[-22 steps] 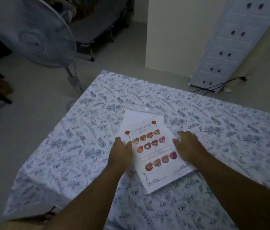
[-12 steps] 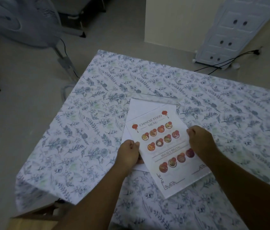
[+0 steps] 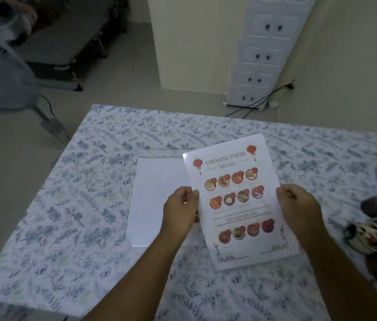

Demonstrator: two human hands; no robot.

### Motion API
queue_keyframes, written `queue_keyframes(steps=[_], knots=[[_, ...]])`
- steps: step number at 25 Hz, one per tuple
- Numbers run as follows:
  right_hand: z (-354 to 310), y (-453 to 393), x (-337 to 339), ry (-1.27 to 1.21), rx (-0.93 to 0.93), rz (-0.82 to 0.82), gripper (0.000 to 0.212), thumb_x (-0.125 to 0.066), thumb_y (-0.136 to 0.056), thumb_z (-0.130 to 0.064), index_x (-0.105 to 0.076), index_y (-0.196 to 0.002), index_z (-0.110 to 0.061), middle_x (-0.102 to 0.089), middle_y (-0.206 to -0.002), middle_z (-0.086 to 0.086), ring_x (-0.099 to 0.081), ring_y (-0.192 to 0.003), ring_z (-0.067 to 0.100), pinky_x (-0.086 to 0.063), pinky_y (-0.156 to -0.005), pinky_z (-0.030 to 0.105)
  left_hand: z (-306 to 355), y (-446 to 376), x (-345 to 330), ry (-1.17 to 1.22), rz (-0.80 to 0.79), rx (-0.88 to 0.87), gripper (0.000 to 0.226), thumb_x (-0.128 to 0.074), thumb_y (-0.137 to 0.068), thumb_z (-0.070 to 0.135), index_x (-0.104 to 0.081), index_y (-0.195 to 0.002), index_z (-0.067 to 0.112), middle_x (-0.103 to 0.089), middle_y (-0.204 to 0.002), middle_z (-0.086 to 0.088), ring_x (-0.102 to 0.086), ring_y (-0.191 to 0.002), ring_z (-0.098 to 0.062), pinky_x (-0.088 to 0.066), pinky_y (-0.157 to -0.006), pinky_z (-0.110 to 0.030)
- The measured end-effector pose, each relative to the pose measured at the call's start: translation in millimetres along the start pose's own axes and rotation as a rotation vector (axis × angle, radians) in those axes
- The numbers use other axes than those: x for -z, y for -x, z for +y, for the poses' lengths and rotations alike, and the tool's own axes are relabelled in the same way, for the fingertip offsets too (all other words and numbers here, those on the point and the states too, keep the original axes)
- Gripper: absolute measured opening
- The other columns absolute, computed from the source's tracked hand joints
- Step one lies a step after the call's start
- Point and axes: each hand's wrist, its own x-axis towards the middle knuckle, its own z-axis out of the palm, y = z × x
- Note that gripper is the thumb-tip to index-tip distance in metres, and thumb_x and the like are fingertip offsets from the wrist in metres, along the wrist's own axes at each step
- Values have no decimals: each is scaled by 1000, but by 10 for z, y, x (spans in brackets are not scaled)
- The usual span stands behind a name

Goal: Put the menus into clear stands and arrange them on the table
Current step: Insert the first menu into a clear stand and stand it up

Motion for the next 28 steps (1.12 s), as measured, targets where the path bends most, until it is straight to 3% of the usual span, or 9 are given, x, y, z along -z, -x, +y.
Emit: queue_keyframes(steps=[3,8,12,15,17,19,23,25,28], knots=[[239,-46,474,-122,23,131,15,-56,-96,-34,-68,-96,-25,-67,-81,-5,-62,-73,13,-44,-63,28,267,48,-385,3,-51,-163,18,-58,-102,32,-74,-97,24,-80,-97,6,-78,-89,-17,-66,-70,-35],[558,-194,725,-242,73,213,18,-59,-97,-26,-73,-103,-16,-71,-86,-1,-65,-75,12,-50,-67,25,379,3,-802,-70,-18,-369,23,-56,-102,35,-77,-103,25,-79,-97,11,-75,-93,-13,-64,-83,-42],[798,-208,594,-238,53,244,20,-58,-97,-24,-74,-105,-16,-71,-88,-4,-63,-76,10,-41,-63,13,300,48,-944,-109,-30,-432,19,-58,-103,31,-75,-101,38,-78,-97,25,-73,-92,2,-64,-82,-27],[916,-164,507,-261,22,253,22,-58,-96,-24,-74,-107,-14,-69,-87,-5,-64,-79,15,-42,-63,16,313,74,-983,-182,-24,-473,19,-57,-103,32,-71,-99,44,-75,-95,32,-72,-89,5,-58,-73,-12],[945,-151,491,-287,28,233,22,-58,-97,-25,-73,-108,-14,-70,-87,-5,-66,-77,12,-46,-61,19,306,71,-988,-213,-10,-483,17,-57,-103,33,-72,-100,40,-74,-95,33,-72,-89,4,-57,-71,-10],[943,-155,501,-299,48,216,22,-57,-98,-26,-72,-108,-15,-70,-86,-6,-66,-75,4,-47,-57,16,283,66,-990,-224,6,-486,17,-57,-103,34,-74,-102,35,-74,-94,32,-73,-88,3,-58,-72,-12],[946,-147,523,-291,64,220,15,-56,-98,-26,-70,-98,-19,-65,-76,-16,-65,-68,5,-51,-54,25,256,48,-1009,-240,29,-479,19,-57,-102,35,-75,-102,29,-76,-90,26,-73,-86,0,-62,-73,-19],[965,-138,517,-280,84,226,14,-57,-98,-25,-69,-96,-20,-63,-74,-18,-63,-66,2,-49,-52,24,247,54,-998,-241,25,-472,18,-57,-102,36,-74,-103,32,-77,-93,24,-74,-86,-1,-63,-75,-21],[941,-144,545,-264,98,227,14,-58,-98,-24,-71,-96,-19,-69,-77,-8,-63,-67,4,-45,-52,21,268,65,-981,-264,30,-458,20,-57,-102,37,-75,-103,30,-79,-93,17,-75,-87,-5,-64,-79,-30]])
